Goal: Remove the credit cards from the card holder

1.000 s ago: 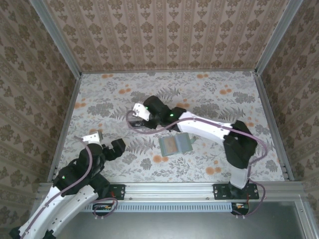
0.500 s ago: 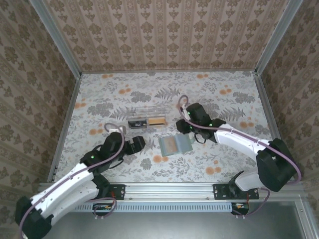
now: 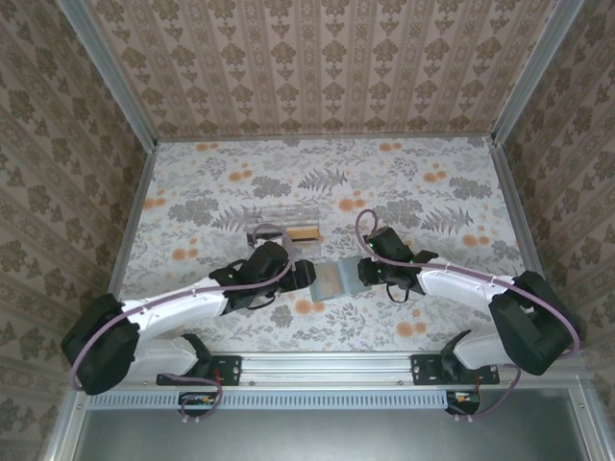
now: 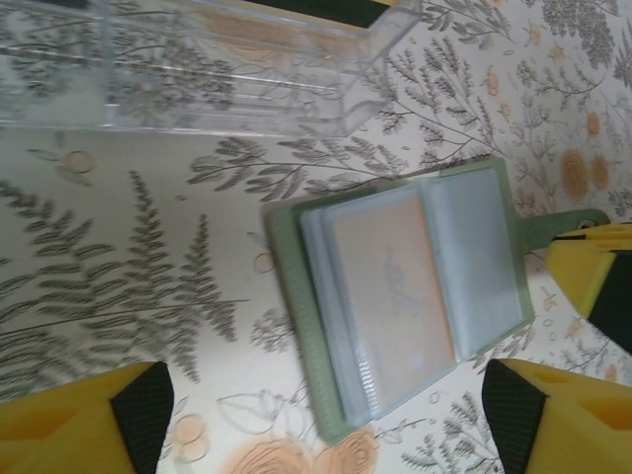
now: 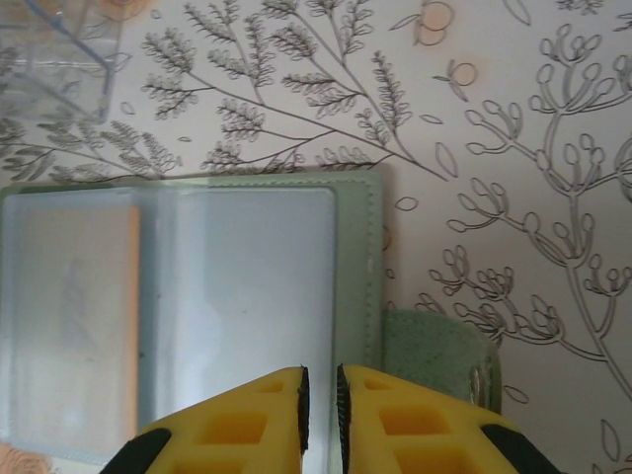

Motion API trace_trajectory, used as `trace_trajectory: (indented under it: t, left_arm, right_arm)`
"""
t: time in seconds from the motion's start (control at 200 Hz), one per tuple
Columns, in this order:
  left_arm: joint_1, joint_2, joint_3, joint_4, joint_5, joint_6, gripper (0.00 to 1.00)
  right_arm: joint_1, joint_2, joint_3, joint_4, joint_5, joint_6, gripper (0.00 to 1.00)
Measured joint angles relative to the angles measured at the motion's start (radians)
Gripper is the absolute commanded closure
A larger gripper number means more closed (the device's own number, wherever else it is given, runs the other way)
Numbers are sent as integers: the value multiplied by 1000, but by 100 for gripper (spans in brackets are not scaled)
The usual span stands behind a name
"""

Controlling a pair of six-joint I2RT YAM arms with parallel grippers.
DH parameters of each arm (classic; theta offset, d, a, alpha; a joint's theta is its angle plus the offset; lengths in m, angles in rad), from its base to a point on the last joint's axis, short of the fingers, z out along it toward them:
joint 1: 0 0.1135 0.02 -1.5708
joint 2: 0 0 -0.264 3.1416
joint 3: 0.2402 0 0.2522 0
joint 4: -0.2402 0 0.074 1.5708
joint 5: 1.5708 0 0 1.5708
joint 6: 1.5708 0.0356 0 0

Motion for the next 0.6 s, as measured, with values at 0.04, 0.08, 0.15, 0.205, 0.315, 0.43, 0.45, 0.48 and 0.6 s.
trace_trajectory:
  t: [0.04,0.08,0.15,0.205,0.315,0.43,0.45,0.48,0.6]
  left_arm:
    - [-3,21,7,14,6,0,20]
    - [-3,39,13,24,12,0,20]
    - [-4,68,18,39,23,0,21]
    - [-4,89,19,48,32,0,21]
    - [-4,129,24,57,47,0,22]
    - [-4,153,30,59,60,2,24]
    - [-4,157,32,60,62,3,24]
    - [-4,163,35,61,65,4,25]
    - [-3,179,42,63,77,9,28]
  right_arm:
    - [0,11,-1,2,11,3,80]
    - [0,24,-2,4,21,6,80]
    - [0,51,-9,14,28,13,80]
    - [0,67,-18,23,28,19,80]
    - [11,74,-22,45,28,38,80]
    - [48,77,-24,58,27,64,80]
    - [58,77,-24,60,28,71,80]
    - [71,77,-25,62,28,77,80]
    - [114,77,-26,63,28,108,80]
